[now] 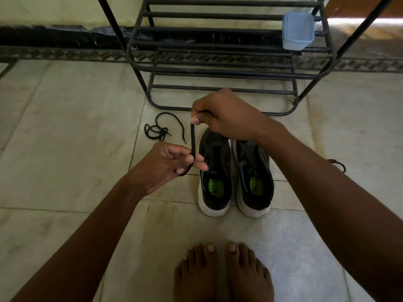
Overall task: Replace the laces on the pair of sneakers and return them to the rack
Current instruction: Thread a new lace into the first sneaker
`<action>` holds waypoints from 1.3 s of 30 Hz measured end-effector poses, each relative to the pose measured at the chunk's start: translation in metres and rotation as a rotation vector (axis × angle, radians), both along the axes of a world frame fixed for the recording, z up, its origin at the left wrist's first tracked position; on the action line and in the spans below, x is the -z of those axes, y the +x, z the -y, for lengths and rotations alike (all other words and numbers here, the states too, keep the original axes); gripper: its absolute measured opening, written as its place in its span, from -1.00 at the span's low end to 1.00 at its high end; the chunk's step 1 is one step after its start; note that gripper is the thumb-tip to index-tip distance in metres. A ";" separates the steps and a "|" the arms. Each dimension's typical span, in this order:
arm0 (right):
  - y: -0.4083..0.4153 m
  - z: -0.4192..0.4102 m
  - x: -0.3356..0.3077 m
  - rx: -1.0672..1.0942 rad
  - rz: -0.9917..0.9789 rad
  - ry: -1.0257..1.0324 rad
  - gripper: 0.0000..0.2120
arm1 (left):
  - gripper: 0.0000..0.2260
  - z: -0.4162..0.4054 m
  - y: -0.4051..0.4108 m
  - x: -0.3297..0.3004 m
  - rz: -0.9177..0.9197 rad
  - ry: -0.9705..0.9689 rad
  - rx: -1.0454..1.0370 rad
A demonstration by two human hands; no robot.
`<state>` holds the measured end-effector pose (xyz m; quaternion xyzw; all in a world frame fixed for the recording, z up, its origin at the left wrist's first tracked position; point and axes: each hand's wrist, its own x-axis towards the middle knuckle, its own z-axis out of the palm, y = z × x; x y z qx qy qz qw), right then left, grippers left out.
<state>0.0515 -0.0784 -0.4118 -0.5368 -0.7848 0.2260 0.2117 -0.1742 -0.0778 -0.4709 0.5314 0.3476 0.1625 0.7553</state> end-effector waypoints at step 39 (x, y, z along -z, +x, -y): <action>0.003 0.013 0.020 0.067 -0.001 -0.129 -0.81 | -0.80 0.000 0.019 0.010 -0.089 0.287 -0.077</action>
